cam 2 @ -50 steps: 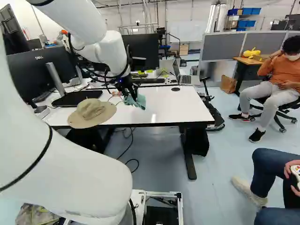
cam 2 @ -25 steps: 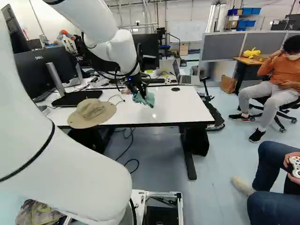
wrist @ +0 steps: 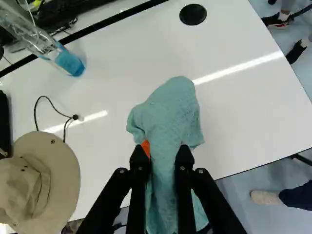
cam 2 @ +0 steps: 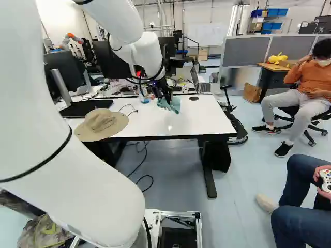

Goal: Clean the table with the green towel

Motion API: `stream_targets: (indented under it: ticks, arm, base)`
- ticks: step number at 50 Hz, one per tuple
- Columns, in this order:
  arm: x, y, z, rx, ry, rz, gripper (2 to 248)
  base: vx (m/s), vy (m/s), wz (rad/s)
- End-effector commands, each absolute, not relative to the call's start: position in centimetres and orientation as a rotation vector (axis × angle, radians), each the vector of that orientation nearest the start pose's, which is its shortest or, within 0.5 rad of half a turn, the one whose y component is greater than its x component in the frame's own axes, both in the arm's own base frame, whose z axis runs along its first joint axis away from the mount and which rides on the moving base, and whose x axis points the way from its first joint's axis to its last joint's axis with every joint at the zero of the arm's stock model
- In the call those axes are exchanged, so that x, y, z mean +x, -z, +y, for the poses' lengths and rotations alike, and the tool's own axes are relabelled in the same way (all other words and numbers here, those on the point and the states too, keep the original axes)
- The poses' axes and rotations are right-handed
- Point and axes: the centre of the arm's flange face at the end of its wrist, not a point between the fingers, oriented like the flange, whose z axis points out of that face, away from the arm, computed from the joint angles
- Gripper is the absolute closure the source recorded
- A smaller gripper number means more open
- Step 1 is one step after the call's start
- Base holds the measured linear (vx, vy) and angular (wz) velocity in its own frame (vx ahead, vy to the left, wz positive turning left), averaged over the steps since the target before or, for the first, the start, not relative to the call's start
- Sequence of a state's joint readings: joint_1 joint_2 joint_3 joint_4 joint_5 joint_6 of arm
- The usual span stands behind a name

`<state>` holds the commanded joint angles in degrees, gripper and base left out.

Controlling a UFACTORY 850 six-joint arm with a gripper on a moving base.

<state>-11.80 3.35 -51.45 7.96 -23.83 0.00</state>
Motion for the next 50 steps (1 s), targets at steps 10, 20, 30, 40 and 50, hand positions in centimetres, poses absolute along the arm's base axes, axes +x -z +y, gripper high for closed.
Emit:
stream_targets:
  ticks: [10, 20, 30, 40, 50]
  arm:
    - [46.6, -55.5, -10.5, -2.950, 0.873, 0.514, 188]
    - [47.9, -55.5, -12.2, -2.949, 0.882, 0.555, 188]
    - [49.3, -55.5, -13.7, -2.948, 0.886, 0.589, 188]
    - [50.0, -55.5, -15.0, -2.947, 0.891, 0.619, 188]
    - [50.1, -55.5, -16.4, -2.945, 0.894, 0.657, 188]
  base:
    - [0.000, 0.000, 0.000]
    - [0.000, 0.000, 0.000]
    - [0.000, 0.000, 0.000]
    - [0.000, 0.000, 0.000]
    - [0.000, 0.000, 0.000]
